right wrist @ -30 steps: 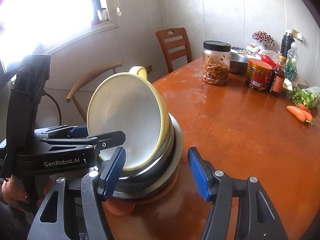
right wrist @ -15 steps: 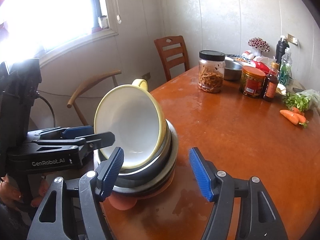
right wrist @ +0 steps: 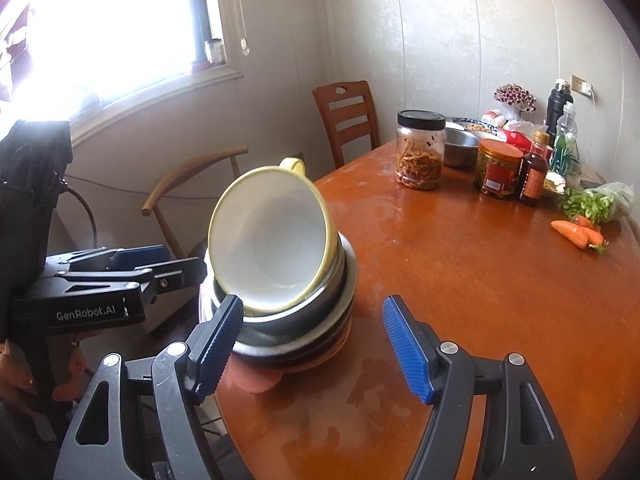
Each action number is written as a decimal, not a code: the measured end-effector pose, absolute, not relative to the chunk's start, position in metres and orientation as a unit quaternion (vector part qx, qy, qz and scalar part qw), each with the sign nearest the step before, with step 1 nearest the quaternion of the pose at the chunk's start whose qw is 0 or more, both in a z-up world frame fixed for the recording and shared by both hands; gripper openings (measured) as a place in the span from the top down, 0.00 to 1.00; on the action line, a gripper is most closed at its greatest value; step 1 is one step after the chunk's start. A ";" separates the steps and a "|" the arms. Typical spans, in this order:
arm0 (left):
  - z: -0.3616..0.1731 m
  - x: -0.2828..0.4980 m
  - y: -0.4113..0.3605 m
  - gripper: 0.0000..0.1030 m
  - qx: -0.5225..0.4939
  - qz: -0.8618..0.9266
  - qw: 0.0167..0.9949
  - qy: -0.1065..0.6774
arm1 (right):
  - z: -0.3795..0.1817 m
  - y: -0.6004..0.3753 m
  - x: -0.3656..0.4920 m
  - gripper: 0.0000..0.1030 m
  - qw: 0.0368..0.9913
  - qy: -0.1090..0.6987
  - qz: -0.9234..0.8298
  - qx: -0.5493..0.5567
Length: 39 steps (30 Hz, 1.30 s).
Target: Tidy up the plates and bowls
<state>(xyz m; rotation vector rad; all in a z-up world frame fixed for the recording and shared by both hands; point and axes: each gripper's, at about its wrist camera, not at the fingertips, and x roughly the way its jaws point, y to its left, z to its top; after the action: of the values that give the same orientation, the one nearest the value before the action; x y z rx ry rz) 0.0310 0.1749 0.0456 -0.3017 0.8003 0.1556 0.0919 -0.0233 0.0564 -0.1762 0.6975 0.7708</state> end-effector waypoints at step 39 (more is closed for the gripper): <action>-0.013 0.068 0.227 0.34 -0.245 0.014 0.847 0.471 | 0.000 -0.001 0.097 0.27 0.833 0.382 0.386 -0.102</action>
<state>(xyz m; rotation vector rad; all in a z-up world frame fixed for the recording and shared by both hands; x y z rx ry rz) 0.0682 0.2267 -0.0127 -0.5159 0.9929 0.0289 0.0973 -0.0007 -0.0003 -0.2153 0.8102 0.8188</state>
